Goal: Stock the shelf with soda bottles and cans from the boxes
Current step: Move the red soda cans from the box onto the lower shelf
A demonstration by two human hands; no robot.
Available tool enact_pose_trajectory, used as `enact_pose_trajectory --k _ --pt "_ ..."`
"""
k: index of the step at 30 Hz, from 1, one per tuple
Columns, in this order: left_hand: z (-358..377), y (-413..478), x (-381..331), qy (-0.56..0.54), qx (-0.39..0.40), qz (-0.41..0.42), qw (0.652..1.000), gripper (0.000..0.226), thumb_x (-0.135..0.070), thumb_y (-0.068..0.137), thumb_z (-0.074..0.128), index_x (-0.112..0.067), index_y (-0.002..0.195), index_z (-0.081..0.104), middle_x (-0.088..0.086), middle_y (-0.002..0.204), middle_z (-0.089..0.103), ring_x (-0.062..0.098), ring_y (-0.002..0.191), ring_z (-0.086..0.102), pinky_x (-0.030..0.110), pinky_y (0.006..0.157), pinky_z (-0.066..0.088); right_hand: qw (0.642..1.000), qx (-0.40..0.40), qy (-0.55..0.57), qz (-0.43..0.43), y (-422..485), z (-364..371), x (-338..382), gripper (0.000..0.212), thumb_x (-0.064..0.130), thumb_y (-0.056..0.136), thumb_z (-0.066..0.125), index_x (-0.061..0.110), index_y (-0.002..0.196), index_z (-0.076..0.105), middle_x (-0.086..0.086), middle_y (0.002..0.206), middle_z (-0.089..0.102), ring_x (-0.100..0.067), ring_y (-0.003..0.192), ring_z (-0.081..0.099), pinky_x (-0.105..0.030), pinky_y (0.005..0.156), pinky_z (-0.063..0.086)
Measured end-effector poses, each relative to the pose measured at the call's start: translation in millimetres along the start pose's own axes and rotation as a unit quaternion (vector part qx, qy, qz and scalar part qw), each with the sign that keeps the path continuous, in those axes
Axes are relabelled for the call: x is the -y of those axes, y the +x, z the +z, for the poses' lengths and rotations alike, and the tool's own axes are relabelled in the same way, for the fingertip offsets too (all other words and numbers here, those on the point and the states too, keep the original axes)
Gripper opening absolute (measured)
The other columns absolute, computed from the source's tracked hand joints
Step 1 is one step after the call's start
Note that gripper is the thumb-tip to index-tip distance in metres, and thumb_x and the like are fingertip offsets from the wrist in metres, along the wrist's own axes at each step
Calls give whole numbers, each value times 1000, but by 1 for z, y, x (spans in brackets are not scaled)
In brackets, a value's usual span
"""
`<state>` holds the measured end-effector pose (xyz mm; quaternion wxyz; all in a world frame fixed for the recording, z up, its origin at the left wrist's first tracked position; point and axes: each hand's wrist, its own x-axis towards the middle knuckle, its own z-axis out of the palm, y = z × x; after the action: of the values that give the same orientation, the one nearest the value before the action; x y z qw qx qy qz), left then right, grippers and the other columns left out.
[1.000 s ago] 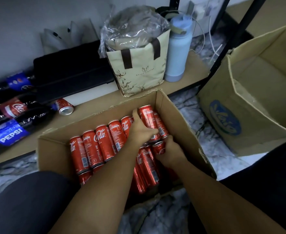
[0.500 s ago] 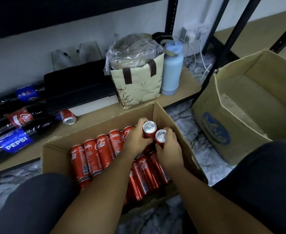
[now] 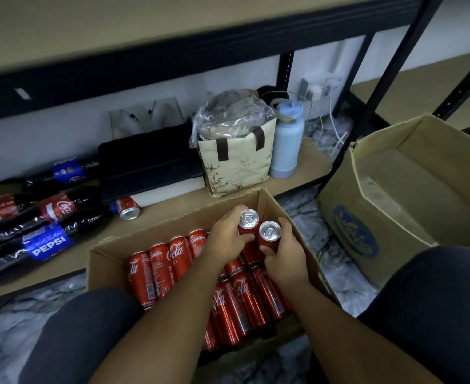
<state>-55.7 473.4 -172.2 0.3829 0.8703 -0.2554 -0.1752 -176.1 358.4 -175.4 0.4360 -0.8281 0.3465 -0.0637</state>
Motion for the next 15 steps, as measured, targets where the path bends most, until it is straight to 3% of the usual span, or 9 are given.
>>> enact_pose_trajectory --k 4,8,12,15 --pt "-34 -20 -20 -5 -18 -2 1000 71 -18 77 86 -36 135 51 -13 128 60 7 116 55 26 101 43 997 -41 51 -30 -15 -14 26 64 7 83 74 30 136 48 10 119 66 -12 113 62 -37 99 50" --pt "-63 -54 -48 -26 -30 11 999 68 -18 78 84 -44 130 51 -15 125 63 10 114 61 33 104 47 989 -62 114 -68 -47 -38 57 54 13 81 77 39 122 53 17 111 67 -9 109 62 -35 92 49" --pt "-90 -94 -77 -58 -60 38 996 65 -17 81 83 -42 133 53 -22 126 61 -1 117 57 10 96 39 975 -71 184 -97 -82 -57 81 59 18 81 80 44 126 53 19 117 65 -1 113 61 -38 99 51" --pt "-118 -119 -105 -78 -80 87 990 61 -18 85 80 -51 127 52 -24 129 58 -13 116 53 10 100 40 962 -87 213 -148 -103 -76 104 58 16 83 80 44 127 54 19 121 63 1 113 60 -36 100 52"
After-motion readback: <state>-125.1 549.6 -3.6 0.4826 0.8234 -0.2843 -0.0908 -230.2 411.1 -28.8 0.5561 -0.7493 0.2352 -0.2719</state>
